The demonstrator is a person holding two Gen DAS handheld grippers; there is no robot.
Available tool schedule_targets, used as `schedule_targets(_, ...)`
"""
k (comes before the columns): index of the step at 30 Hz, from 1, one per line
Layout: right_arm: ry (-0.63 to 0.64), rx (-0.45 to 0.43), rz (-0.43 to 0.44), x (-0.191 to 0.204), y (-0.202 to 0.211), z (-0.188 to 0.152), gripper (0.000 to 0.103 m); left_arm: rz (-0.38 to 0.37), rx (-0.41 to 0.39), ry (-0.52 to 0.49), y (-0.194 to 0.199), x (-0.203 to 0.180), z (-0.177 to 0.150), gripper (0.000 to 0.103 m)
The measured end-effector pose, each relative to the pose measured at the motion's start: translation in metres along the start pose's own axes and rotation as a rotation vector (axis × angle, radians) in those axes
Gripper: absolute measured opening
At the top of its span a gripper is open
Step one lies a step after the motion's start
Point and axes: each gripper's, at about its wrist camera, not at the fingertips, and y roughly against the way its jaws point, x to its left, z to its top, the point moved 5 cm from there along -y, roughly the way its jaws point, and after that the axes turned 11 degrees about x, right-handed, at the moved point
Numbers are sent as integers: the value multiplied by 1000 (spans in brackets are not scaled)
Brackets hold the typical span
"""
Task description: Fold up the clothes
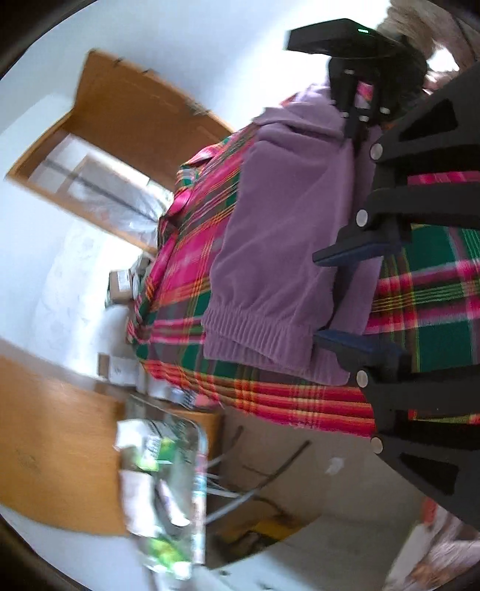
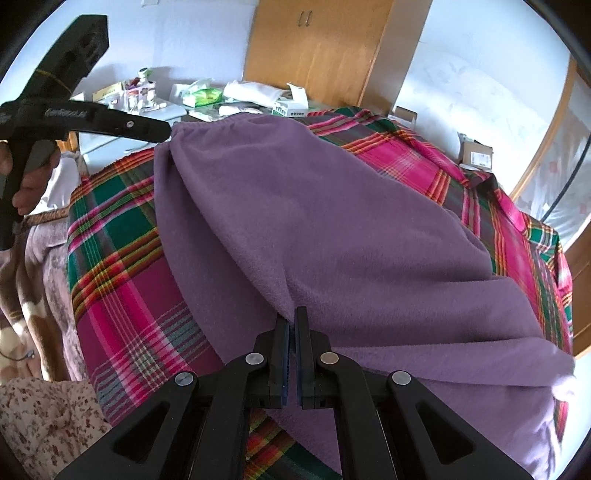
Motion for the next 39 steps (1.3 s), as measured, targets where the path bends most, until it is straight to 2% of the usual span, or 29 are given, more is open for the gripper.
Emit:
schedule_targets(6,2,-21,-7,1,3,-2,3,16,44,158,-12,21,8,36)
schedule_targets(7,1,-25,-7,1,3,-3,3,16,42,179,-13,23,8,34)
schedule_targets(9,-2,-29,-6,1,3,-3,3,16,39,221,-13,27,9,23)
schedule_targets(21,-145,-80,126,-20,16,-12,7,158,44,256,-14,26,3,23)
schedule_targets(26,-210,-104,186,-30,23,-16,14,236,33,264,-4,19,-2,24)
schedule_targets(29,-307,-138,230,-53,33,-34,17,277,-6,306,8,19,-7,25)
schedule_targets(32,-401,-165,226,-80,43,-53,18,289,-46,308,18,10,-10,25)
schedule_targets(37,-595,-194,124,-143,55,-89,19,265,-101,219,24,-28,-2,26)
schedule_targets(39,-680,-201,93,-169,61,-105,19,236,-93,157,17,-50,1,26)
